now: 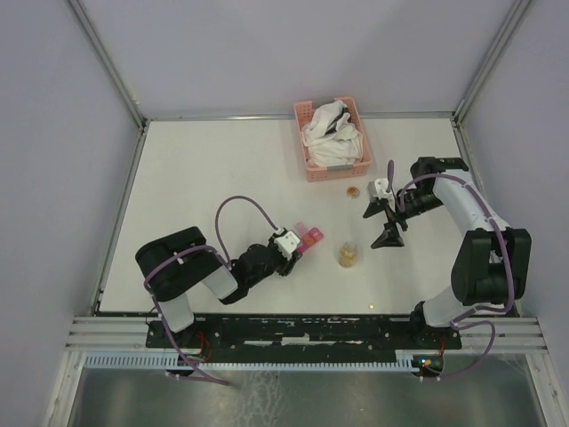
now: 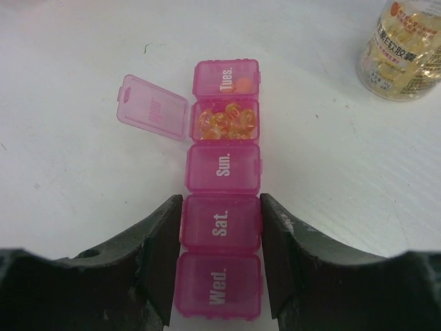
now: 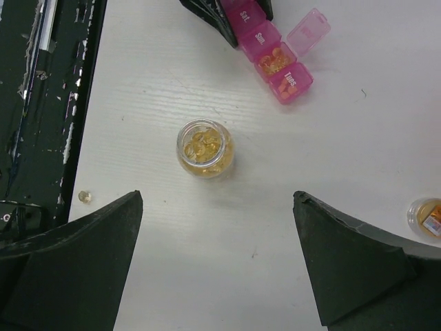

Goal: Sort the pills into containers

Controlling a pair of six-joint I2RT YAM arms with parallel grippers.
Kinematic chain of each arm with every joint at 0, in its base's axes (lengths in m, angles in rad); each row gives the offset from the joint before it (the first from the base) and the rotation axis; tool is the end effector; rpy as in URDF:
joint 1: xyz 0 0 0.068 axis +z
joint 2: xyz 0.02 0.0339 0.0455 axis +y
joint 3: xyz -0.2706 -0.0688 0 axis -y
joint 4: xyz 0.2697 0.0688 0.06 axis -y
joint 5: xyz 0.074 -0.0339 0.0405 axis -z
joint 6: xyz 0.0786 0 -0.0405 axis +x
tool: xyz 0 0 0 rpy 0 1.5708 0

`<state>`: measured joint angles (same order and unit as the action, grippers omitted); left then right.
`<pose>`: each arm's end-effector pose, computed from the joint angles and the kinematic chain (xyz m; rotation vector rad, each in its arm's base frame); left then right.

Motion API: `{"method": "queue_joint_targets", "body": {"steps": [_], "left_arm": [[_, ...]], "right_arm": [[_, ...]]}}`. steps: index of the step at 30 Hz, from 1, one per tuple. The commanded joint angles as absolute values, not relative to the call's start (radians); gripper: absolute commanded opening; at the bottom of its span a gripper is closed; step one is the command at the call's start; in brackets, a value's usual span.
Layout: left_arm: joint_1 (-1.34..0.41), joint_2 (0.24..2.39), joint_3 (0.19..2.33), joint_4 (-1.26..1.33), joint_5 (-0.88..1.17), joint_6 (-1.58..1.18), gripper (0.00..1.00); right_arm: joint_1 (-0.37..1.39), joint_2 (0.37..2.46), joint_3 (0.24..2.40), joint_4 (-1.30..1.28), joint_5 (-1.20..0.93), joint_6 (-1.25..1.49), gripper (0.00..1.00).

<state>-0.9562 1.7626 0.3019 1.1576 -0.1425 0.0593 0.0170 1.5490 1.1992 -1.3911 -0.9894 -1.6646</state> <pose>0.1854 -0.2434 0.0724 0.8352 1.7057 -0.4824 0.2670 0.0702 0.2325 -1.6663 1.6351 1.0006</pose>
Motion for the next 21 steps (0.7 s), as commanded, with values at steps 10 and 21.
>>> {"method": "queue_joint_targets", "body": {"steps": [10, 21], "left_arm": [[-0.927, 1.75, 0.305, 1.183, -0.026, 0.06, 0.55], [-0.928, 1.74, 0.297, 1.171, -0.029, 0.069, 0.55]], "right_arm": [[0.147, 1.768, 1.453, -1.249, -1.065, -1.392, 0.99], [0.283, 1.88, 1.571, -1.11, -0.983, -1.217, 0.96]]}}
